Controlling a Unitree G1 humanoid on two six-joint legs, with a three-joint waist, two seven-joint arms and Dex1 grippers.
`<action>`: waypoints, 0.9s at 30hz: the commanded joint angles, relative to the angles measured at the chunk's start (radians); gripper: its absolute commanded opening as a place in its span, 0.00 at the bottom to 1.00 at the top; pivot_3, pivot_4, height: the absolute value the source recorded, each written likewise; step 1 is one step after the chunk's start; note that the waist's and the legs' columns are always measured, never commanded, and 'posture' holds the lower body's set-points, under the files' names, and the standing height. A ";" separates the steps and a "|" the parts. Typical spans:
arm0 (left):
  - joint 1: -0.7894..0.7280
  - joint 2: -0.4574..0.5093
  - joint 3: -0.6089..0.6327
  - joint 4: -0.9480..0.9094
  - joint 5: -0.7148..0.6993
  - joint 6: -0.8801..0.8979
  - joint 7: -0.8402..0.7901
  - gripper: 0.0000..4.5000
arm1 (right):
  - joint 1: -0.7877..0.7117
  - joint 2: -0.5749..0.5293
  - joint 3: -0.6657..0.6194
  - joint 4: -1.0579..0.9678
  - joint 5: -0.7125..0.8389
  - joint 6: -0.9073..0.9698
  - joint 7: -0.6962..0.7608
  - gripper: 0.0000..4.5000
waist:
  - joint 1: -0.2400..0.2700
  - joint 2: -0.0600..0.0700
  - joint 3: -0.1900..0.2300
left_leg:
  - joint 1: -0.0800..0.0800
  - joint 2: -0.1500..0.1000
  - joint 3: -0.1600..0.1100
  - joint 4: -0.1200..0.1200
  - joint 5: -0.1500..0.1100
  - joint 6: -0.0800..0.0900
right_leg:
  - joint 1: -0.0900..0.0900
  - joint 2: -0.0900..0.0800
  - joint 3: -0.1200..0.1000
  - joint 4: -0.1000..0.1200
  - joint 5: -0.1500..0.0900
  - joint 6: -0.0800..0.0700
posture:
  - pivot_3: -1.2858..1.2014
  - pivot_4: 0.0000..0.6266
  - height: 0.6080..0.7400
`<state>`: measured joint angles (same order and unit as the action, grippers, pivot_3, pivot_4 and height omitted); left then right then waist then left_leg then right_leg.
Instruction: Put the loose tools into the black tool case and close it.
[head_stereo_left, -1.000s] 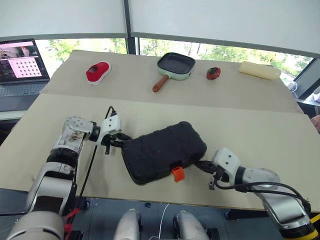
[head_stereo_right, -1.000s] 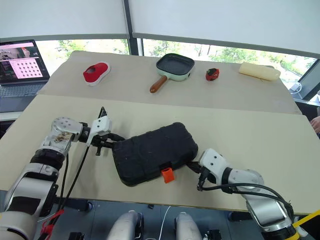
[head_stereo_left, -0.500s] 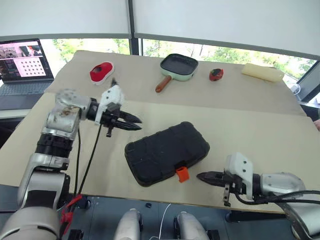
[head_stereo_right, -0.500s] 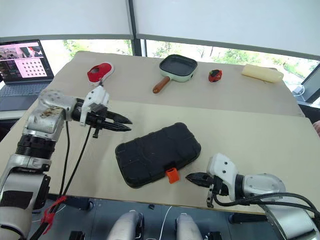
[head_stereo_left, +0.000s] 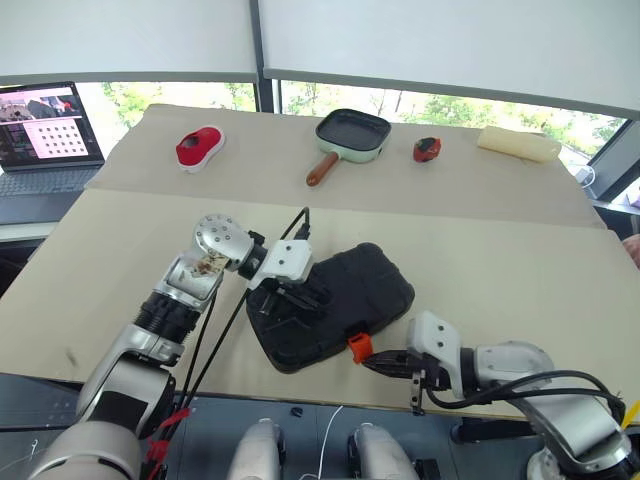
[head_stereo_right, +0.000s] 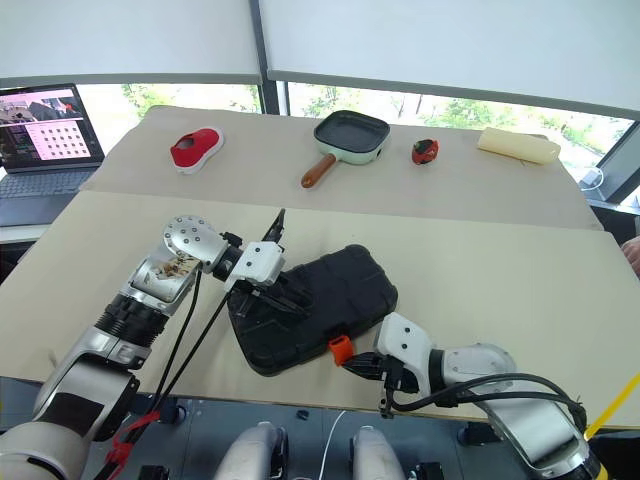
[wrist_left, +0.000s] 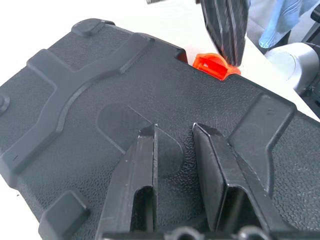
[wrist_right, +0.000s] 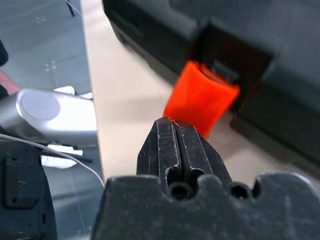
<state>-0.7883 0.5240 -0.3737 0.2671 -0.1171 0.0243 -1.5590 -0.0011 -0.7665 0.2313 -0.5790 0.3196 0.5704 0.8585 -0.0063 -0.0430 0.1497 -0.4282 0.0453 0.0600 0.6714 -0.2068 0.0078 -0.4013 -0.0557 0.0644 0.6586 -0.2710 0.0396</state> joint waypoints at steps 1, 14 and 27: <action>0.024 0.008 -0.030 0.003 0.032 0.019 0.006 0.27 | -0.025 0.030 0.016 0.014 -0.035 -0.035 -0.027 0.00 | 0.000 0.000 0.000 | 0.000 0.000 0.000 0.000 0.000 0.000 | 0.000 0.000 0.000 0.000 0.000 0.000 | 0.52 0.24 1.00; 0.042 -0.005 -0.053 -0.009 0.049 0.004 0.027 0.27 | -0.089 0.144 -0.017 0.006 -0.008 -0.042 -0.061 0.00 | -0.001 0.000 0.000 | 0.000 0.000 0.000 0.002 0.000 0.000 | -0.001 0.000 0.000 0.003 0.000 0.000 | 0.52 0.24 1.00; 0.038 -0.015 -0.069 0.067 0.076 -0.084 0.040 0.27 | -0.030 0.097 -0.129 -0.141 0.096 0.064 -0.063 0.00 | -0.007 0.001 -0.001 | 0.004 0.003 0.000 0.003 0.000 0.000 | 0.003 0.003 0.001 0.004 0.000 0.000 | 0.52 0.24 1.00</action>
<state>-0.7793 0.5017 -0.3785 0.2986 -0.1040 -0.0562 -1.5027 -0.0554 -0.6556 0.1289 -0.6844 0.3970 0.6384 0.7952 -0.0135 -0.0419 0.1489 -0.4231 0.0483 0.0602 0.6747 -0.2070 0.0077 -0.3971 -0.0529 0.0656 0.6622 -0.2724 0.0417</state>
